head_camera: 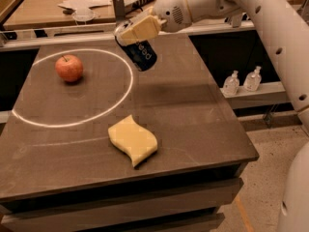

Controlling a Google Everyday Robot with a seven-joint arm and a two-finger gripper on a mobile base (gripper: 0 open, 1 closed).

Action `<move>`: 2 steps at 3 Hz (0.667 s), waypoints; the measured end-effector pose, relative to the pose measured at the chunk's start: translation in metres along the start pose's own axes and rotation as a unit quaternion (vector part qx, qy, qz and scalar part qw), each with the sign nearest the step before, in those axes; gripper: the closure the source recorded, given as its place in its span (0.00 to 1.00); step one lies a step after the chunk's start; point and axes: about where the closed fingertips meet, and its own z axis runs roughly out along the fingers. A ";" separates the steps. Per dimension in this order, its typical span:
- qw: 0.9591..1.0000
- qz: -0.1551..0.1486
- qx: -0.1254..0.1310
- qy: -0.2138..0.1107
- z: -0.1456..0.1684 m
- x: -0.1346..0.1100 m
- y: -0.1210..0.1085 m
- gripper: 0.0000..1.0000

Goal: Place pepsi can upright

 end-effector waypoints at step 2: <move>0.998 -0.005 -0.031 -0.056 -0.003 0.047 0.005 1.00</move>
Offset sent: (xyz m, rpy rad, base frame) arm -0.0152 -0.0388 -0.0620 0.2110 0.0157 0.0739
